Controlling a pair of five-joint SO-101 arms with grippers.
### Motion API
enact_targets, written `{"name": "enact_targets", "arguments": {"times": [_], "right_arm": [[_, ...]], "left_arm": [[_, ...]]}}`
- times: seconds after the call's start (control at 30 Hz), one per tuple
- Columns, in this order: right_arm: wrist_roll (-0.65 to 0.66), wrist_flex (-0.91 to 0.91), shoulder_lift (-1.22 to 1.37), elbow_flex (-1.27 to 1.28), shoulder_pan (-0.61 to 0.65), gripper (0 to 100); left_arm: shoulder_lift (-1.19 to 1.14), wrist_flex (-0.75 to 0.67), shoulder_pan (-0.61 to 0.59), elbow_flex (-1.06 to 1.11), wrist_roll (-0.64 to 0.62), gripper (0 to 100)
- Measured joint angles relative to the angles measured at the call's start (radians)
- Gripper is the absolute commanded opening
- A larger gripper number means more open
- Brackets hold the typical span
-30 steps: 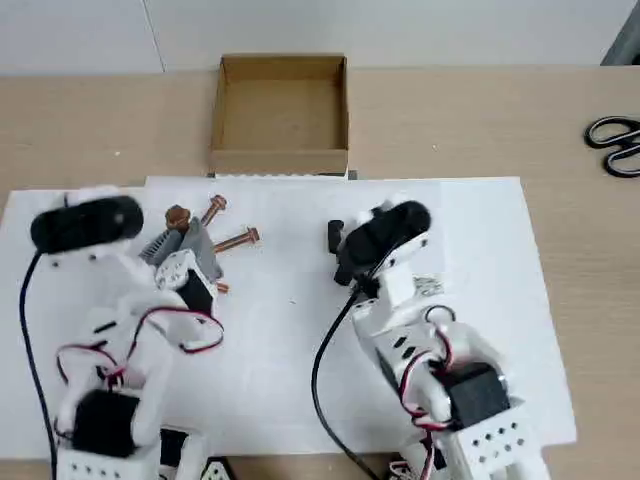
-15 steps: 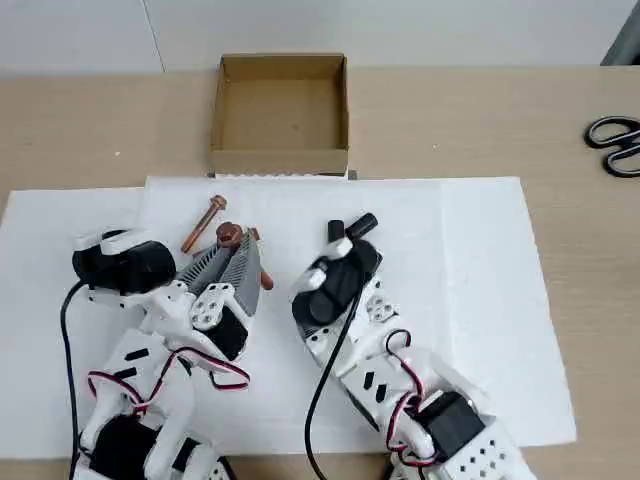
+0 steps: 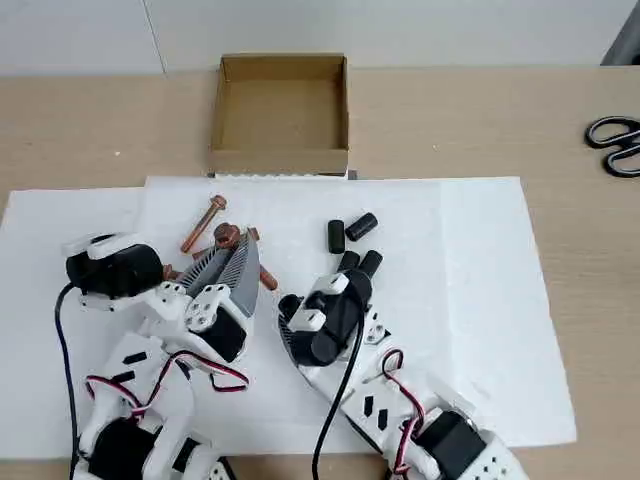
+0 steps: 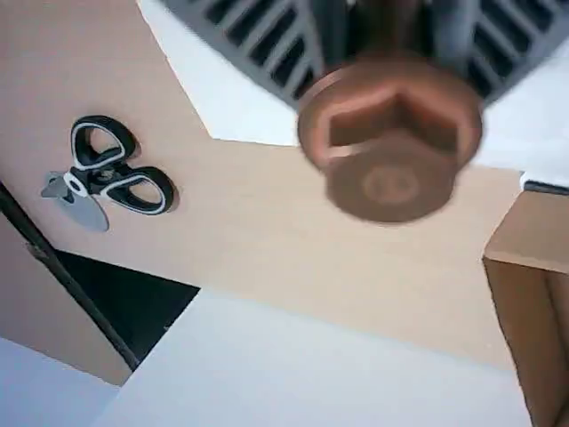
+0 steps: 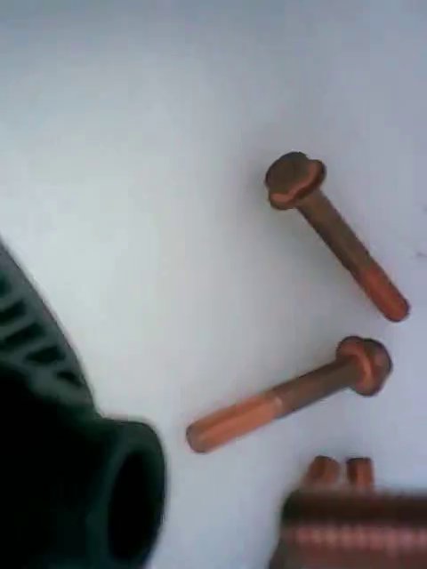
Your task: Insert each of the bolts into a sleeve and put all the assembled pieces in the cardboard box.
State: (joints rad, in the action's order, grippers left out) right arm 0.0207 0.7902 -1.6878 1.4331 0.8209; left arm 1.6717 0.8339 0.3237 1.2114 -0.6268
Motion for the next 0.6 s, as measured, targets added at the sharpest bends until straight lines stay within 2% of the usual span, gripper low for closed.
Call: {"name": "enact_targets", "arguments": {"times": [0.23,0.6], "right_arm": [[0.000,0.000,-0.003,0.000,0.000,0.2],[0.000,-0.021,-0.011,0.000,0.000,0.2]], "left_arm": [[0.000,0.000,0.057,0.000,-0.002,0],[0.000,0.002,0.064,0.000,-0.002,0]]}}
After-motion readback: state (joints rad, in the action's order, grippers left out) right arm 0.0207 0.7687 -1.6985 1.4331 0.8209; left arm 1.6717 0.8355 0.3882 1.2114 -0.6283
